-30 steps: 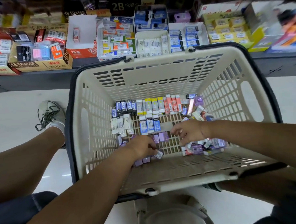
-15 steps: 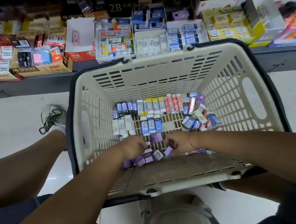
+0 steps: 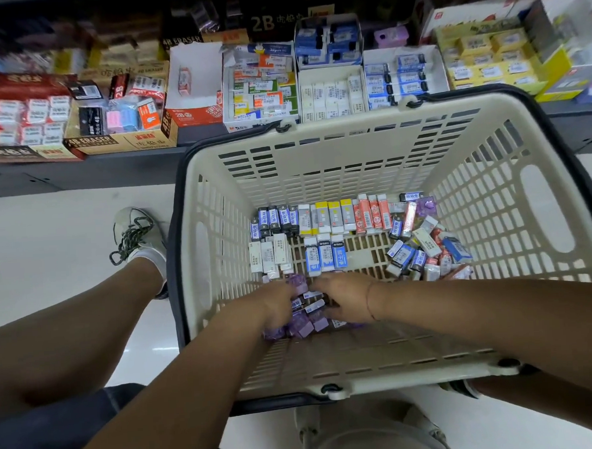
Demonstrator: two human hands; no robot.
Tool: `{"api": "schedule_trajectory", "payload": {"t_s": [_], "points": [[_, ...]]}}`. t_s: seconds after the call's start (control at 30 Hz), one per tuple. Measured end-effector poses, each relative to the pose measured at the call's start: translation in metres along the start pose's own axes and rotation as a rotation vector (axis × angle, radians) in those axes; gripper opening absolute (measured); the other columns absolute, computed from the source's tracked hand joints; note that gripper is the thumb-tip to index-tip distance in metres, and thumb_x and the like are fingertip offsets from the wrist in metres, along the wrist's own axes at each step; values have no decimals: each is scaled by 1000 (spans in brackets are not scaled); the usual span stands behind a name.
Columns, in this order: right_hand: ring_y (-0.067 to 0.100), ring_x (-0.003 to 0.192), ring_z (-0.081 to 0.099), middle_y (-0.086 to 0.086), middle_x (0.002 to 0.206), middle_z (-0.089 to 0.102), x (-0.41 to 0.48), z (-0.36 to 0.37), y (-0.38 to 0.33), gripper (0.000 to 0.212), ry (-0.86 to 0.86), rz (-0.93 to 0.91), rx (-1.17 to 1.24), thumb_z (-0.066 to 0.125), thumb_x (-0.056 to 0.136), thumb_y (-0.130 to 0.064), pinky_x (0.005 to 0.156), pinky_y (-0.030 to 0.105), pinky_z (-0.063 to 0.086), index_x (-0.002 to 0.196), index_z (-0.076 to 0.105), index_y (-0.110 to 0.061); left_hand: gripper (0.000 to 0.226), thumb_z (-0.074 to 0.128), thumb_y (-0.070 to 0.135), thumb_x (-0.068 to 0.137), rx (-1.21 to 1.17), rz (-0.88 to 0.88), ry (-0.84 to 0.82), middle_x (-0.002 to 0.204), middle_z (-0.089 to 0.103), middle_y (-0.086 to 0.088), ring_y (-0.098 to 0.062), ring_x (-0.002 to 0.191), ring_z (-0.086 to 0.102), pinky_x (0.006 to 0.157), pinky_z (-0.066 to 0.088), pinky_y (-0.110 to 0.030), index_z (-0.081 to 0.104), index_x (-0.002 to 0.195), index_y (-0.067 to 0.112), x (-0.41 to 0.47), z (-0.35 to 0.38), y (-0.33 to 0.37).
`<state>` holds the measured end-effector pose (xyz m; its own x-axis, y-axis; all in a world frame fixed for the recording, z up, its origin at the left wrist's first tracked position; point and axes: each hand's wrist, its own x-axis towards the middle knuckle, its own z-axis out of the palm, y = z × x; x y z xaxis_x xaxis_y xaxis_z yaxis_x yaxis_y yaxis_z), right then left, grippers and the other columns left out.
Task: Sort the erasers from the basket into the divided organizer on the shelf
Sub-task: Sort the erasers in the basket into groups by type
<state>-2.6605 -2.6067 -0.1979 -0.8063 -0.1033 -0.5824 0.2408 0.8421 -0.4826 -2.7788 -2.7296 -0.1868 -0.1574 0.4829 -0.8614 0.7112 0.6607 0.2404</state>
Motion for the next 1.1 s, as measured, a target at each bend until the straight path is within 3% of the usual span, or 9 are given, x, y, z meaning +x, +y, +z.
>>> {"api": "schedule_trajectory", "payload": {"t_s": [0.13,0.33,0.53,0.67,0.8,0.93,1.1], "points": [[29,114,53,8,132,48,10,10,-4,53,-19,57,-19,55,92,-36,92,37,48,139,41,-16,32,45,6,95,-42,-5,-49,125,55,-16,-22,96,52,79,41,-29,53,126,5,9,10,-1],[33,114,52,11,135,41,11,12,-6,56,-88,82,4,58,91,-35,94,40,47,142,39,-20,56,50,6,91,-147,-2,16,143,36,-9,-28,123,46,99,40,-32,34,144,12,16,20,-4],[28,117,52,11,134,51,10,0,-5,54,-168,150,118,60,89,-31,97,38,45,137,40,-16,31,44,14,97,-123,-50,-58,123,58,-13,-22,97,55,80,43,-29,56,125,6,19,13,-1],[26,111,58,8,133,54,9,-1,4,51,-180,193,209,61,90,-27,92,35,48,138,43,-19,32,38,15,101,-144,-65,-59,117,57,-16,-25,97,54,81,41,-31,58,121,0,19,7,5],[28,95,66,7,128,58,9,1,9,43,-142,210,327,60,90,-17,84,37,54,132,52,-19,35,30,16,104,-145,-117,-52,122,57,-17,-30,110,56,88,42,-34,54,126,1,15,-2,12],[26,105,61,5,126,59,9,-2,10,39,-132,184,350,59,91,-13,77,23,44,129,55,-15,41,31,31,104,-106,-92,-97,97,60,-13,-20,76,57,76,43,-30,60,114,3,15,-5,13],[23,111,58,5,126,60,10,-1,14,37,-130,183,389,61,90,-12,87,24,44,126,59,-15,44,27,33,104,-65,-76,-236,107,65,-15,-24,78,59,75,46,-32,54,123,4,18,-1,16]]}}
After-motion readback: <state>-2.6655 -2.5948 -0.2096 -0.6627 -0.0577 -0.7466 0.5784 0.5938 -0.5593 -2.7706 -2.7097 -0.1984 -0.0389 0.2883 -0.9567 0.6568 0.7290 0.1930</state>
